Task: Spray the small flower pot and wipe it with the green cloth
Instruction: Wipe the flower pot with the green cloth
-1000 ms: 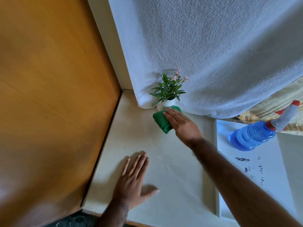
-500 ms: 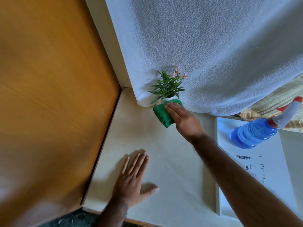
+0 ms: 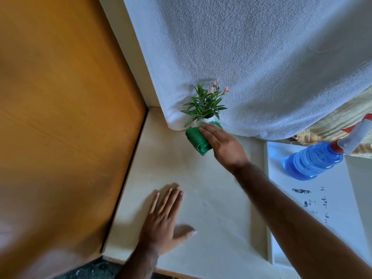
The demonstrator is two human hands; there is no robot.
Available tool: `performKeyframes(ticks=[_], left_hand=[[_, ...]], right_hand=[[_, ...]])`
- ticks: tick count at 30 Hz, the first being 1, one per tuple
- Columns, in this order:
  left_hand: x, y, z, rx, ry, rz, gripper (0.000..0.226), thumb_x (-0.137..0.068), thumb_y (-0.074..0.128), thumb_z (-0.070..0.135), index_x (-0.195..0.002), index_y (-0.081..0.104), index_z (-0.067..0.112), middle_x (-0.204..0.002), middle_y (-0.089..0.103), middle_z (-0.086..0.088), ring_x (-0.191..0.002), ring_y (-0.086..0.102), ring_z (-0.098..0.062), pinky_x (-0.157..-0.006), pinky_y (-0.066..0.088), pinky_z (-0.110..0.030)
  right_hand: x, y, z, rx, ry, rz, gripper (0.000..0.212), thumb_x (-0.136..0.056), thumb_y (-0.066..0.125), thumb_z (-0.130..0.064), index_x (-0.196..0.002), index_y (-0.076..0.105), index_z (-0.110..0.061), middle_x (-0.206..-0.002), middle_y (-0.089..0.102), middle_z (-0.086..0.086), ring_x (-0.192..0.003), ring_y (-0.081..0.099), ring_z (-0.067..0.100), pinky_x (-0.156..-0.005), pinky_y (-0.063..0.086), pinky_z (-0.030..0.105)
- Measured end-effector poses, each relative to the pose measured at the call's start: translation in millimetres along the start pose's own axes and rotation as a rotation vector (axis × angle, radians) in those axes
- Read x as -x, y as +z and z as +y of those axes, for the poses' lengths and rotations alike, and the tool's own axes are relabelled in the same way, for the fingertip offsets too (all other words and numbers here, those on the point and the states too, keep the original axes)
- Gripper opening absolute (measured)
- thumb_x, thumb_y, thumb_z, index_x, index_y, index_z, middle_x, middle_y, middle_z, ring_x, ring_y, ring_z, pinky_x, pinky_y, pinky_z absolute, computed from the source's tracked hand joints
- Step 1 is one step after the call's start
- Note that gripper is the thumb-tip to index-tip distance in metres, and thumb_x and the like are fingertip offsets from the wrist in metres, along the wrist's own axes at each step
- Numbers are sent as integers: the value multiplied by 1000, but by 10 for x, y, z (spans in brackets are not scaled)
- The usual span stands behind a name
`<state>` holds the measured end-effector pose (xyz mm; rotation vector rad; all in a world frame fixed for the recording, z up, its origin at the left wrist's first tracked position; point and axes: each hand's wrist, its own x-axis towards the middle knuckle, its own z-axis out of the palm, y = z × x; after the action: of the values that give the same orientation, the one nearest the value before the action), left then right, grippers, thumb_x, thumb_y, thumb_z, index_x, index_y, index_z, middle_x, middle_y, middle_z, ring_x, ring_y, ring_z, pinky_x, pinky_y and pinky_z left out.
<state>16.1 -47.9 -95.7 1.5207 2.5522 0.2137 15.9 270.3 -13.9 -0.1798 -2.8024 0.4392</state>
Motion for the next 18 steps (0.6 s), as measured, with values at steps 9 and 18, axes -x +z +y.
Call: performKeyframes(ticks=[9,18], left_hand=[[-12,34,-25,13,3,17,116,-88,46,91,-167,19,10,-178,14,-7,-163,15,-25,-125,20,-58],[-1,77,-34,35,10,38,117,-88,48,90,-168,18,11,-179,11,-6,-164,13,-26,-126,20,-59]], right_hand=[[163,56,19,-31,34,-33,54,-88,35,-2,-133,63,3,-139,60,21,-129,57,38,-105,48,49],[105,79,24,21,-38,-106,53,-87,36,1,-133,62,5,-139,60,22,-129,57,40,-105,48,53]])
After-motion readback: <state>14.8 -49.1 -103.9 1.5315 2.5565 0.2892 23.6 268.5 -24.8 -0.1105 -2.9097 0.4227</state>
